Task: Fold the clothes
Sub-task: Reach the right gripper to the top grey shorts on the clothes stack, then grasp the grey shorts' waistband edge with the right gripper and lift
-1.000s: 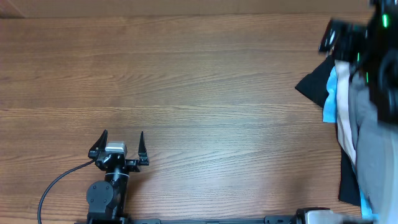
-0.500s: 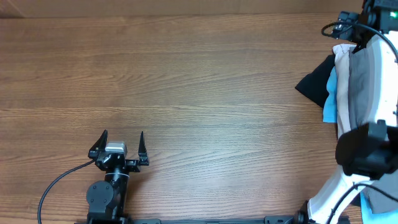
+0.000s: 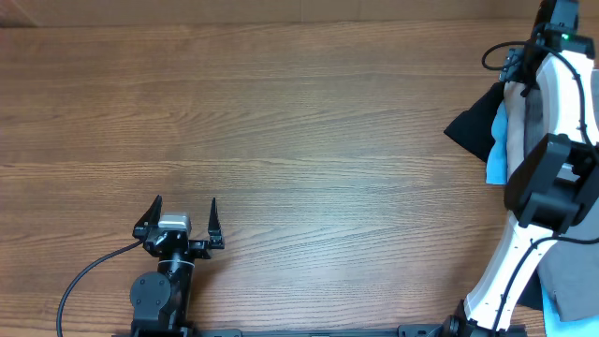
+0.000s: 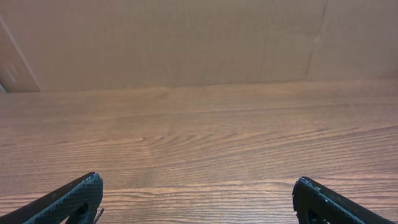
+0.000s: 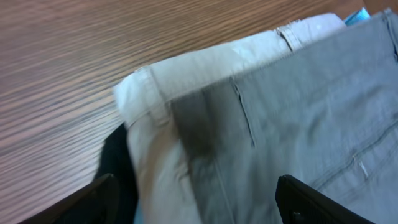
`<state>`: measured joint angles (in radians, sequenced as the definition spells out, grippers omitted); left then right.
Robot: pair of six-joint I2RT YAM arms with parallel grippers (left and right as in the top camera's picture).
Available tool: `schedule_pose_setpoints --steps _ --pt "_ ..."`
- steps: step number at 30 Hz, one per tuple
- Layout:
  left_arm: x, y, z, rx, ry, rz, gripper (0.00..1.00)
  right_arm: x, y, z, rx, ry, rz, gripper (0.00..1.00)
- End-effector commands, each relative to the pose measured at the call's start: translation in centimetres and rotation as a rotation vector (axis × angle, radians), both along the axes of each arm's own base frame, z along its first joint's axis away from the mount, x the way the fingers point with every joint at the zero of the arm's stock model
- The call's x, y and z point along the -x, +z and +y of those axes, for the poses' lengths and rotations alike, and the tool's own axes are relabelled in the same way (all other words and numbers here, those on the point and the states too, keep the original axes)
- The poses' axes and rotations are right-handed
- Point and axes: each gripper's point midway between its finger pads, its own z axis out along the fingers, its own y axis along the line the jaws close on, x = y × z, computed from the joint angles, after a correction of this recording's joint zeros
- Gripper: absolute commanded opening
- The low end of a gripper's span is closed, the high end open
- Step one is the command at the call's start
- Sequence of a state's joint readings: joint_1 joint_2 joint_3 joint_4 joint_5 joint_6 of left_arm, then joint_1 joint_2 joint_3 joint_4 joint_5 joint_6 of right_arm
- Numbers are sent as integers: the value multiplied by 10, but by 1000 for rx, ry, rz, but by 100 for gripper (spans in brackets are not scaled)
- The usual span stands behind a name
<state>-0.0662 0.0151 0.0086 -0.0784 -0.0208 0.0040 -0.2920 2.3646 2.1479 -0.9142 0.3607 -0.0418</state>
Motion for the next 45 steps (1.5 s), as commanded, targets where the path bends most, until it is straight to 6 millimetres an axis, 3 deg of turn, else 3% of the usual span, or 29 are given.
schedule_pose_setpoints --steps 1,9,12,16,24,36,45 --pt "0 1 0 -19 4 -10 100 -10 8 -12 96 48 7 85" --pt "0 1 0 -19 4 -10 100 -19 -4 -33 112 20 -43 83" --pt "0 1 0 -19 4 -10 100 -19 -24 -33 62 35 -31 84" --pt "0 1 0 -19 4 -10 100 -20 -36 -34 67 76 1 85" --pt "0 1 0 -19 4 -10 100 -15 -39 -55 94 57 8 88" --pt "0 1 0 -19 4 -10 100 -4 -28 -92 163 -27 -15 84" --pt "0 1 0 -19 4 -10 100 -12 -14 -83 185 -16 -32 84"
